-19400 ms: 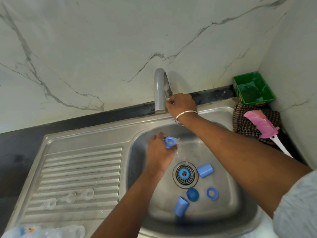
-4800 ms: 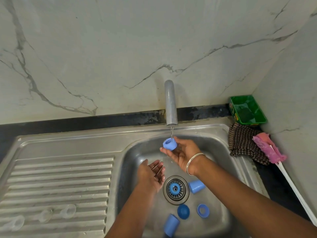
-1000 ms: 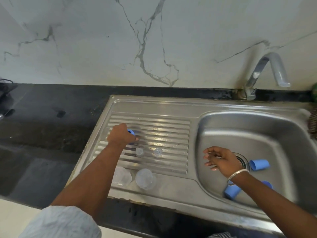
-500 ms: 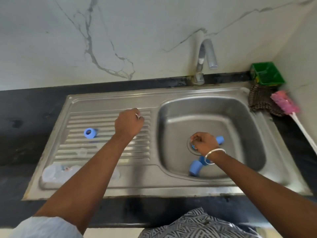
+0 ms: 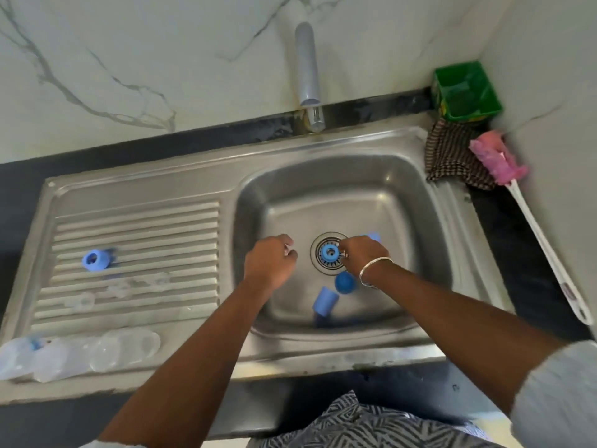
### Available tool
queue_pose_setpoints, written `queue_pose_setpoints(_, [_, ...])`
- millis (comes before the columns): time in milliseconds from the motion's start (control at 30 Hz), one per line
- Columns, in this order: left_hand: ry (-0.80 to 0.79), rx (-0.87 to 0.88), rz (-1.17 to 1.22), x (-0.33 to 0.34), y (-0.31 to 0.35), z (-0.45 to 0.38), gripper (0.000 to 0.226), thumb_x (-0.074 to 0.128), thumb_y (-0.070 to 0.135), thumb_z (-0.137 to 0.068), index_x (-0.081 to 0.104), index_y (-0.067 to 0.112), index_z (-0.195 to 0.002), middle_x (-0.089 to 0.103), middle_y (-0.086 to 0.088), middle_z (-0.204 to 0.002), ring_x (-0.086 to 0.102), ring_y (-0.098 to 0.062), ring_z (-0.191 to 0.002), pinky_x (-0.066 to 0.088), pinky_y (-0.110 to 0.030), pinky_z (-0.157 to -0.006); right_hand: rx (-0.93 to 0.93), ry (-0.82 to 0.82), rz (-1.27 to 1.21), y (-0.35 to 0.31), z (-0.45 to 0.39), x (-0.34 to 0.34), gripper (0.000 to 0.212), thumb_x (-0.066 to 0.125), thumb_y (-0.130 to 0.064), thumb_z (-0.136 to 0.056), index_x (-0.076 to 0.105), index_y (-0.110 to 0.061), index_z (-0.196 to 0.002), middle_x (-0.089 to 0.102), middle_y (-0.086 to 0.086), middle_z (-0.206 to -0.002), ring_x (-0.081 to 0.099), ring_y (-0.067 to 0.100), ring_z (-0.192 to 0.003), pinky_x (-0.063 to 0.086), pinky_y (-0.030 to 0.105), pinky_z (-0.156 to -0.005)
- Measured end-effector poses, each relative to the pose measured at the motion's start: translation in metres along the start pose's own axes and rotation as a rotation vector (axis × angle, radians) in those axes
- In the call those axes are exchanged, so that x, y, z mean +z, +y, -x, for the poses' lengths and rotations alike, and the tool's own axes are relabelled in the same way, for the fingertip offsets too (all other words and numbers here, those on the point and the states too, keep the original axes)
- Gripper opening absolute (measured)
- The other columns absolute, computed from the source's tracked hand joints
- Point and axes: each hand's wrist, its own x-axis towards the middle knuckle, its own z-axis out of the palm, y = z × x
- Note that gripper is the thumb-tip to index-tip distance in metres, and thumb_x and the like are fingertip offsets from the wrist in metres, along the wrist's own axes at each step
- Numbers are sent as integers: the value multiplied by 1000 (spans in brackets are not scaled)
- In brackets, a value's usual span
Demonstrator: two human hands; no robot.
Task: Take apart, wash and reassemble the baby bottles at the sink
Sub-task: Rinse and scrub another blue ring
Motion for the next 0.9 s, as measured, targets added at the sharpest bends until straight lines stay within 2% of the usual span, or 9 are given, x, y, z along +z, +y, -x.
queue_pose_setpoints(100, [-44, -26, -21, 15, 5, -4, 29, 54, 30, -89, 66, 30, -115, 69, 8, -114, 64, -18, -107, 51, -32, -92, -87, -71, 49, -3, -20, 9, 26, 57, -17, -88, 64, -17, -112, 65, 8, -112, 62, 27, -104, 47, 33, -76])
queue_pose_setpoints(200, [-66, -29, -38, 24, 12, -7, 29, 55, 30, -90, 67, 30, -116, 69, 7, -115, 63, -18, -107, 51, -30, -89, -135, -97, 149, -8, -31, 16, 20, 58, -16, -87, 63, -16, -106, 64, 8, -110, 63, 29, -102, 41, 32, -70])
queue_pose_setpoints(367, [-75, -4, -97, 34, 20, -15, 29, 54, 32, -91, 66, 30, -117, 70, 8, -115, 63, -19, -107, 52, -35, -90, -123, -74, 320, -21, -52, 28, 24, 56, -20, -92, 64, -20, -114, 63, 5, -119, 55, 30, -116, 42, 38, -92])
queue_pose_setpoints(500, [-87, 40, -157, 39, 21, -16, 29, 55, 34, -91, 65, 30, -118, 69, 6, -113, 62, -20, -107, 52, -40, -91, -167, -114, 380, -28, -63, 32, 26, 51, -12, -93, 67, -16, -113, 64, 7, -120, 57, 31, -116, 46, 37, -90])
queue_pose_setpoints(633, [-86, 13, -99, 40, 16, -19, 30, 55, 31, -93, 65, 28, -120, 69, 7, -116, 63, -18, -106, 52, -35, -90, -204, -150, 393, -25, -69, 39, 29, 47, -8, -95, 64, -12, -118, 60, 13, -123, 55, 34, -117, 48, 39, -90])
queue_pose_setpoints(767, [-109, -85, 70, 44, 11, -22, 26, 53, 27, -92, 68, 28, -113, 71, 5, -111, 65, -17, -103, 53, -34, -88, -193, -84, 213, -24, -66, 37, 25, 56, -12, -88, 61, -11, -113, 60, 14, -115, 58, 33, -110, 49, 37, -85])
queue_pose_setpoints(900, [-66, -189, 284, 45, 13, -26, 22, 45, 29, -96, 67, 24, -96, 70, 1, -94, 63, -22, -88, 54, -37, -78, -5, 125, -421, -28, -56, 26, 28, 71, -28, -77, 58, -15, -99, 65, 11, -89, 62, 29, -85, 50, 34, -73])
